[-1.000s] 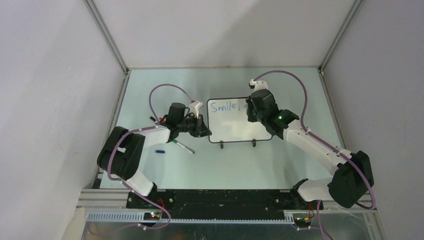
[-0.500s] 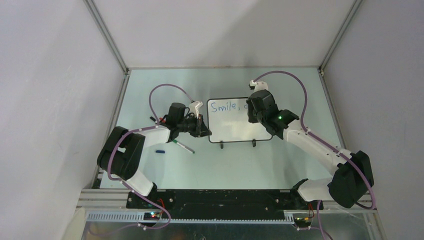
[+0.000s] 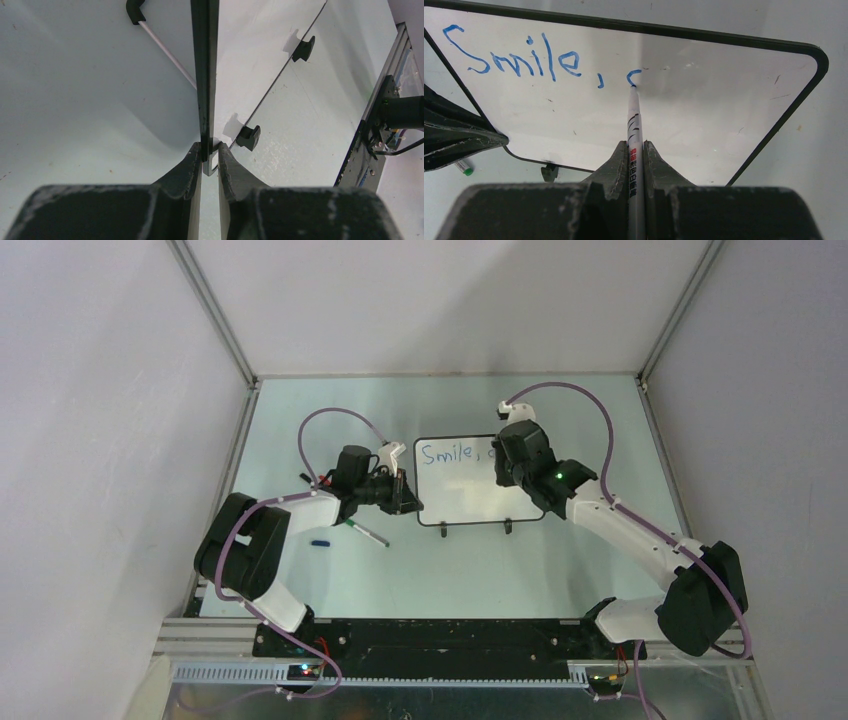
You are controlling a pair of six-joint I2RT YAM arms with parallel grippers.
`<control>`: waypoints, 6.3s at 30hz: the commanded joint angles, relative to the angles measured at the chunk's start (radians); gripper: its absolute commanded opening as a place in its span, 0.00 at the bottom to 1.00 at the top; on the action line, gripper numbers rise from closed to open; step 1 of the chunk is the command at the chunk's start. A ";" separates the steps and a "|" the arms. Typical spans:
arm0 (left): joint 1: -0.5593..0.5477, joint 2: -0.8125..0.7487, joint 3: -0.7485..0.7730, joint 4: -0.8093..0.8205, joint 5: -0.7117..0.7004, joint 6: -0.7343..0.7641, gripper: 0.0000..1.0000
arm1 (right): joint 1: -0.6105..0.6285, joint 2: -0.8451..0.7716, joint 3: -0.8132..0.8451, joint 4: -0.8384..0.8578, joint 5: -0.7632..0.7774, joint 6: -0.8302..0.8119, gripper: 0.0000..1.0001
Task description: Write a sentence on the whiteboard
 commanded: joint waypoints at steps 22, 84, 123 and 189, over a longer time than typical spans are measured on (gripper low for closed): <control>0.002 -0.015 0.027 -0.010 -0.019 0.017 0.17 | 0.019 -0.039 0.027 0.016 -0.046 -0.021 0.00; 0.002 -0.018 0.026 -0.016 -0.019 0.018 0.16 | -0.029 0.001 0.001 0.033 -0.094 -0.008 0.00; 0.002 -0.022 0.025 -0.017 -0.023 0.020 0.17 | -0.048 -0.051 0.000 0.033 -0.049 0.017 0.00; -0.004 -0.030 0.024 -0.026 -0.032 0.026 0.16 | -0.081 -0.036 -0.018 0.031 -0.097 0.033 0.00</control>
